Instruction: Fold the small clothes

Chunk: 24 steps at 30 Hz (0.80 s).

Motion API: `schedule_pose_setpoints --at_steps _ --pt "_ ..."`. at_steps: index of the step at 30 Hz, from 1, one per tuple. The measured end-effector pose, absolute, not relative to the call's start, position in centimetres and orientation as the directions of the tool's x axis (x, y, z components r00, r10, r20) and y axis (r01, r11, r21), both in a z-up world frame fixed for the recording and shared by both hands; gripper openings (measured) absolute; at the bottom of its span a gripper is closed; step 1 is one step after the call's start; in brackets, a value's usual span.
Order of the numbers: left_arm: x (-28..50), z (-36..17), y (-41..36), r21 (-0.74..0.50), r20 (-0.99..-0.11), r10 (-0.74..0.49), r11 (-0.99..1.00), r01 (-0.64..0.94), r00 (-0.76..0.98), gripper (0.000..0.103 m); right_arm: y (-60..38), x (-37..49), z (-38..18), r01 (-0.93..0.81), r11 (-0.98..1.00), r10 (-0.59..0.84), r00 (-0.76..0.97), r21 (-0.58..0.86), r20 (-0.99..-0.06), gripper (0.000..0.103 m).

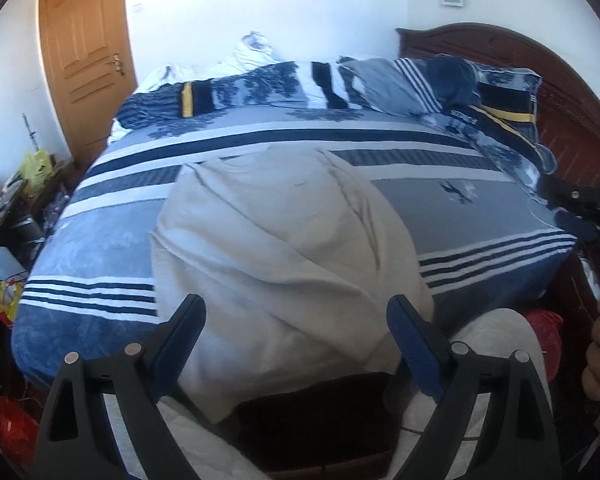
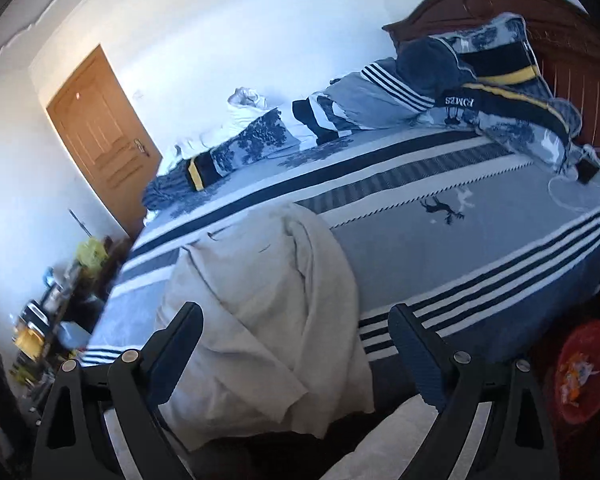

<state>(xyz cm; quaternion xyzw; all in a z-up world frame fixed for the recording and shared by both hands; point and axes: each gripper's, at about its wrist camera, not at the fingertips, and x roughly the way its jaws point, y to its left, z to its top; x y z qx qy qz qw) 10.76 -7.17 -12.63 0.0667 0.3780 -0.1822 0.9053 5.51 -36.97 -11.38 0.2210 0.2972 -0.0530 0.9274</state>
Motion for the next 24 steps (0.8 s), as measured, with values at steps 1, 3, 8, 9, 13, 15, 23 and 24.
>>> schedule_pose_setpoints --at_steps 1,3,8,9,13,15,23,24 --pt "10.7 -13.0 -7.6 -0.026 -0.706 -0.289 0.923 0.385 0.646 0.091 -37.2 5.5 -11.7 0.237 0.894 0.028 0.817 0.379 -0.577 0.096" --pt "10.8 -13.8 -8.4 -0.017 -0.706 -0.289 0.92 0.392 0.647 0.091 -37.5 5.6 -12.3 0.232 0.892 0.039 0.816 0.388 -0.576 0.096" --pt "11.5 -15.6 -10.5 0.027 -0.724 -0.279 0.903 0.429 0.631 0.091 -38.8 6.4 -14.4 0.21 0.863 0.108 0.812 0.459 -0.574 0.096" --pt "12.1 -16.1 -11.1 0.019 -0.74 -0.283 0.899 0.438 0.61 0.091 -39.1 6.7 -14.9 0.208 0.859 0.117 0.81 0.468 -0.575 0.096" --pt "13.7 -18.3 -13.1 0.031 -0.774 -0.26 0.895 0.444 0.578 0.091 -40.7 8.4 -17.4 0.207 0.831 0.165 0.793 0.516 -0.586 0.09" --pt "14.3 -19.4 -14.1 0.016 -0.784 -0.279 0.884 0.467 0.555 0.091 -41.5 9.7 -18.8 0.207 0.82 0.194 0.777 0.534 -0.599 0.086" --pt "19.1 -25.7 -20.6 -0.058 -0.873 -0.319 0.819 0.571 0.369 0.091 -46.2 17.9 -25.0 0.226 0.71 0.342 0.718 0.668 -0.606 0.075" --pt "19.9 -26.6 -21.4 -0.063 -0.885 -0.313 0.813 0.578 0.344 0.091 -46.6 18.4 -25.7 0.229 0.702 0.348 0.716 0.674 -0.605 0.075"
